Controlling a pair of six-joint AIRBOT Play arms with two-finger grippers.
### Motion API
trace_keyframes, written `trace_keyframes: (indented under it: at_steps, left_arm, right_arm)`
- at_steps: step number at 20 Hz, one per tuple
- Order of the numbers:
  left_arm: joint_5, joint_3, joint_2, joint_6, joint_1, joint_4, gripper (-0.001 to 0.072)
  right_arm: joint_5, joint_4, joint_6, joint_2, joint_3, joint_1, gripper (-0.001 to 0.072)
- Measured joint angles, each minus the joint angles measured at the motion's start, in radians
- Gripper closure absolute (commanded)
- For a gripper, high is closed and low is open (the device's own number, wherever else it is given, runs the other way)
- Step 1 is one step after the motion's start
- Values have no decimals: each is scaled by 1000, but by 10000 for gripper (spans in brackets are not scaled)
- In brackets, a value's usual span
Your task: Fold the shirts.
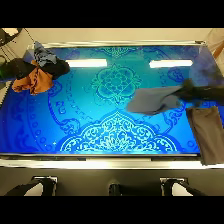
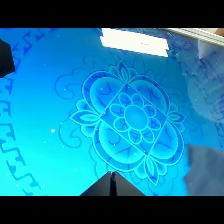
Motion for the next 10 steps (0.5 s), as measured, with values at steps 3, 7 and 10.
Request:
trace_keyframes:
  at_steps: [3, 7, 10]
  left_arm:
    - [0, 0, -3, 0, 0, 2, 678]
    - [0, 0, -4, 1, 0, 2, 678]
    - [0, 0, -4, 1, 0, 2, 678]
  right_arm:
    - [62, -55, 12, 3, 116, -176, 659]
    - [95, -79, 16, 3, 173, -341, 659]
    - [123, -83, 19, 3, 187, -447, 659]
